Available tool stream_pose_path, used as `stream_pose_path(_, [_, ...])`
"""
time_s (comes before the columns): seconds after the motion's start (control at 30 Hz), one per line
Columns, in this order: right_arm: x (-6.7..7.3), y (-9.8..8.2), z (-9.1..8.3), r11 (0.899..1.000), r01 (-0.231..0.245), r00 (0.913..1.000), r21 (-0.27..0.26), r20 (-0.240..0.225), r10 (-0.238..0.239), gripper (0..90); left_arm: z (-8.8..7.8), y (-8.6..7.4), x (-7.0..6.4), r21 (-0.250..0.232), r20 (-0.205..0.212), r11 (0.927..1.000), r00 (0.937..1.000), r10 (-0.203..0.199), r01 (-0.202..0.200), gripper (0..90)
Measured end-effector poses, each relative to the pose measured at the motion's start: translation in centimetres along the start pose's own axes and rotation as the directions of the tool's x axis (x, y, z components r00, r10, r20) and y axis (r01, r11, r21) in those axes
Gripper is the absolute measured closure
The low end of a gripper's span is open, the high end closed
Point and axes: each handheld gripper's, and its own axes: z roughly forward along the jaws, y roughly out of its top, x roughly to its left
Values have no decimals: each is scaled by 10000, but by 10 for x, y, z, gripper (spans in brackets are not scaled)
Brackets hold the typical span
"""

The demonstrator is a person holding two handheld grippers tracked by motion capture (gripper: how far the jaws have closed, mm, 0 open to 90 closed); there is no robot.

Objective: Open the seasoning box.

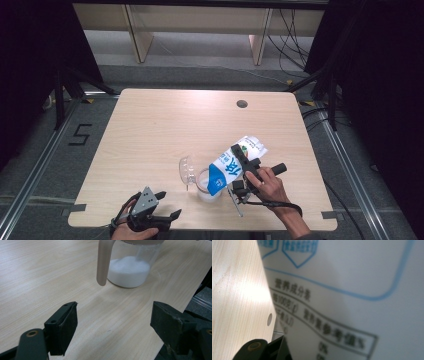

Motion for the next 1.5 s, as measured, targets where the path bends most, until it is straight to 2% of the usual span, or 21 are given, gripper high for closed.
stream_pose_path(0.03, [0,0,0,9999,-11,9998,-117,199,13,679,0,0,0,5,-5,10000,10000,12,-12,212])
stream_pose_path(0.07, [0,0,0,9999,-11,9998,-117,199,13,679,0,0,0,2,-6,10000,10000,13,-13,212])
stream_pose_path(0.1, [-2,0,1,9995,275,9993,-162,240,-271,680,0,0,0,9,0,10000,10000,13,-13,212])
stream_pose_path(0.13, [-2,1,0,9995,281,9993,-160,256,-276,682,0,0,0,-2,6,10000,10000,-6,6,212])
stream_pose_path(0.17, [-1,0,0,9999,81,9998,-113,196,-79,683,0,0,0,6,6,10000,10000,0,0,212])
stream_pose_path(0.2, [-1,0,0,9999,73,9998,-124,186,-71,683,0,0,0,3,3,10000,10000,0,0,212])
stream_pose_path(0.23, [-3,1,0,9995,279,9993,-158,249,-275,684,0,0,0,8,8,10000,10000,1,-1,212])
stream_pose_path(0.33, [-3,0,0,9995,281,9996,-122,96,-280,685,0,0,0,2,21,10000,10000,-17,17,212])
stream_pose_path(0.37, [-2,0,0,9999,113,9999,-47,12,-113,686,0,0,0,0,17,10000,10000,-19,19,212])
stream_pose_path(0.63, [-2,0,0,10000,82,10000,-25,-2,-82,690,0,0,0,7,19,10000,10000,-9,9,212])
stream_pose_path(0.8, [-2,0,0,9999,126,9999,-49,-2,-126,692,0,0,0,5,30,10000,10000,-21,21,212])
stream_pose_path(0.83, [-3,0,1,9994,300,9995,-152,145,-298,694,0,0,0,-27,30,10000,10000,-65,65,212])
stream_pose_path(0.93, [-3,0,0,9993,341,9993,-143,153,-339,696,0,0,0,3,23,10000,10000,-18,18,212])
stream_pose_path(1.5, [-4,0,0,9991,397,9991,-132,160,-395,703,0,0,0,2,9,10000,10000,-11,11,212])
